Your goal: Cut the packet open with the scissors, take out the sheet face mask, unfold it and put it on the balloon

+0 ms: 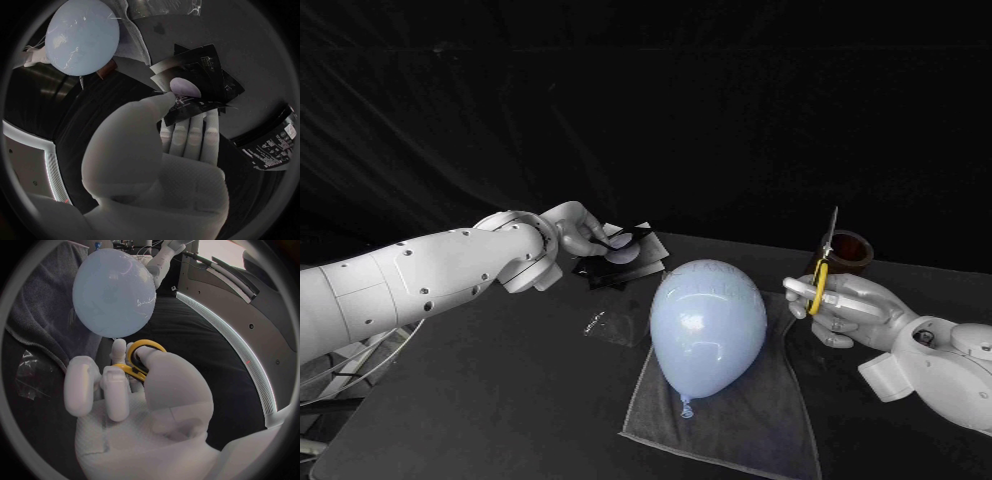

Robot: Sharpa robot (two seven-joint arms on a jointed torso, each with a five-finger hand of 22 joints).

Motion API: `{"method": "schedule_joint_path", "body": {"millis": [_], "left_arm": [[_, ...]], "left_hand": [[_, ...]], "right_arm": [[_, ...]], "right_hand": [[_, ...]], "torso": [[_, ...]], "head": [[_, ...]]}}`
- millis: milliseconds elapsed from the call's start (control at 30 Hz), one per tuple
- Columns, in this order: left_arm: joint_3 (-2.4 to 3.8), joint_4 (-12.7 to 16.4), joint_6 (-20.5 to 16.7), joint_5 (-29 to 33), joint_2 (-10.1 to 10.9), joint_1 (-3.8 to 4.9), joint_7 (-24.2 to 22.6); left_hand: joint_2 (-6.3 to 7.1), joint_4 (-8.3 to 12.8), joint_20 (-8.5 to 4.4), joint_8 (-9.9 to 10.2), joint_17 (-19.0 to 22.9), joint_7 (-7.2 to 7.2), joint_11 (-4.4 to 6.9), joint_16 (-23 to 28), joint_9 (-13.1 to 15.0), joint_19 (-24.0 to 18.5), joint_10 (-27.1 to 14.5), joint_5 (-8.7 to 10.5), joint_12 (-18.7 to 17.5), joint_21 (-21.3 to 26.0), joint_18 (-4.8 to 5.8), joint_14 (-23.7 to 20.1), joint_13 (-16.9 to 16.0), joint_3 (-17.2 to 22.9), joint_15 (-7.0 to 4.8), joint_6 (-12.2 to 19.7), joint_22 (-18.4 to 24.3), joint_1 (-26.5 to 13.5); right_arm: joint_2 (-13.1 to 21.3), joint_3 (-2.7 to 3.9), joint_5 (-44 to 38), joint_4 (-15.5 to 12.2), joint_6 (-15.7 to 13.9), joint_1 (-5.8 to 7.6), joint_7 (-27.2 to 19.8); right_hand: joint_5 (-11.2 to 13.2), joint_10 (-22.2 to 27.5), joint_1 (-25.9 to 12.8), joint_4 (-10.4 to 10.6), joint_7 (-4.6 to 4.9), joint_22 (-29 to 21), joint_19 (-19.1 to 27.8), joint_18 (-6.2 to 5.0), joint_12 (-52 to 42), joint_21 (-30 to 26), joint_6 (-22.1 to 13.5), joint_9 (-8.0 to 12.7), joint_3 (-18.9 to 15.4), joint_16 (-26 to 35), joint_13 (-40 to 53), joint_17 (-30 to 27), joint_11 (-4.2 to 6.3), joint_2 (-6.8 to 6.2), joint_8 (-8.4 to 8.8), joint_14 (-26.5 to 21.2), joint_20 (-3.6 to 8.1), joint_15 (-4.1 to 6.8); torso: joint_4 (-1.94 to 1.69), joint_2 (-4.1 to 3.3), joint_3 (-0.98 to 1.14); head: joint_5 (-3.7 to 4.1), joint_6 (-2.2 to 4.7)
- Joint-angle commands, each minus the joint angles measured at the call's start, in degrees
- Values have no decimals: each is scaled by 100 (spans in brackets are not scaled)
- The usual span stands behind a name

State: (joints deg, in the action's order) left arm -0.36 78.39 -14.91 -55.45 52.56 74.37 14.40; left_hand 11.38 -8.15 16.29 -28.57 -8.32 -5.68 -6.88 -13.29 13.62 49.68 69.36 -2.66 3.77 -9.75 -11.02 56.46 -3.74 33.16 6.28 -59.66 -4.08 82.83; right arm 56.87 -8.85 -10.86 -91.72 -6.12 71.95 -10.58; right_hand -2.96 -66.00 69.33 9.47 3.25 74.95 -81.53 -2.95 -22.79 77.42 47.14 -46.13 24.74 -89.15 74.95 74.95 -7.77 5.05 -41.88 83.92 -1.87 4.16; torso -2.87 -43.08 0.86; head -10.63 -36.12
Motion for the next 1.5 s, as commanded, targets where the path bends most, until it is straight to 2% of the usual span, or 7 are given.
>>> {"method": "schedule_joint_path", "body": {"millis": [33, 233, 367, 767, 900, 1133, 1500], "left_arm": [[3, -15, 87, 245, -16, 11, 27], [2, -25, 77, 299, -22, 11, 10], [1, -16, -46, 310, -24, 11, -146], [5, 60, -1038, 110, -26, 22, -1244], [21, 33, -1326, 323, -40, 81, -1635], [179, -35, -1497, 716, -97, 175, -2200], [228, -124, -1533, 1249, -229, 462, -2807]], "left_hand": [[-69, -80, 5, -12, -14, 104, -11, 18, 74, 37, 39, -6, 3, 39, 54, 42, 6, -85, 18, 21, 12, -133], [-93, -118, 5, -8, -22, 137, -12, 24, 79, 47, 44, -6, -3, 51, 54, 45, 7, -116, 17, 29, 16, -144], [-179, -22, -1, 20, -35, 6, -16, 54, 88, 57, 25, -7, -15, 78, 53, 27, 11, -73, 18, 103, 22, 59], [-283, 42, -18, 8, -61, -58, -12, 59, 125, 95, 68, -7, 0, 85, 47, 71, 5, -38, 16, 155, 14, 194], [-293, 53, -21, 5, -65, -57, -9, 60, 130, 96, 73, -7, -1, 88, 48, 76, 5, -28, 14, 157, 15, 213], [-304, 71, -20, 9, -69, -73, -12, 75, 137, 67, 64, -6, -11, 113, 56, 66, 8, -9, 18, 172, 22, 241], [-326, 98, -19, 19, -76, -147, -8, 102, 148, 33, 46, -6, -15, 145, 57, 47, 8, 18, 26, 209, 25, 277]], "right_arm": [[-5, 4, -38, 0, 82, -2, -21], [-6, 4, -38, 4, 82, -4, -20], [-16, 4, -39, 14, 84, -5, -20], [-64, 4, -77, 78, 63, -6, -36], [-90, 4, -93, 113, 45, -6, -45], [-161, 5, -131, 220, 10, -6, -70], [-259, 6, -225, 341, -40, -5, -154]], "right_hand": [[15, -2400, 64, 3, -42, 509, 29, -52, -6721, -39, -12, -5, 34, -20, 1505, 1296, 906, 78, -19, 557, 1, 41], [15, -2400, 64, 3, -42, 509, 29, -52, -6721, -39, -12, -5, 34, -20, 1505, 1296, 906, 78, -19, 557, 1, 41], [15, -2400, 64, 3, -42, 509, 29, -52, -6721, -39, -12, -5, 34, -20, 1505, 1296, 906, 78, -19, 557, 1, 41], [15, -2400, 68, -6, -41, 505, 33, -53, -6721, -46, -13, -5, 40, -19, 1505, 1295, 906, 76, -12, 556, 1, 41], [15, -2400, 70, -10, -41, 503, 35, -54, -6721, -50, -12, -6, 45, -16, 1505, 1284, 905, 79, -8, 554, 1, 40], [15, -2400, 70, -10, -41, 503, 35, -54, -6721, -50, -12, -6, 45, -16, 1505, 1284, 905, 79, -8, 554, 1, 40], [14, -2400, 71, -12, -40, 470, 64, -65, -6721, -94, -12, -6, 51, -6, 1505, 1256, 905, 85, -4, 547, 1, 40]], "torso": [[0, -2, -4], [0, -3, -2], [-2, 0, -1], [5, -2, -8], [2, -2, -6], [4, 3, -1], [11, 11, 6]], "head": [[-3, -4], [-6, -4], [-6, 0], [20, 62], [39, 75], [78, 103], [126, 227]]}}
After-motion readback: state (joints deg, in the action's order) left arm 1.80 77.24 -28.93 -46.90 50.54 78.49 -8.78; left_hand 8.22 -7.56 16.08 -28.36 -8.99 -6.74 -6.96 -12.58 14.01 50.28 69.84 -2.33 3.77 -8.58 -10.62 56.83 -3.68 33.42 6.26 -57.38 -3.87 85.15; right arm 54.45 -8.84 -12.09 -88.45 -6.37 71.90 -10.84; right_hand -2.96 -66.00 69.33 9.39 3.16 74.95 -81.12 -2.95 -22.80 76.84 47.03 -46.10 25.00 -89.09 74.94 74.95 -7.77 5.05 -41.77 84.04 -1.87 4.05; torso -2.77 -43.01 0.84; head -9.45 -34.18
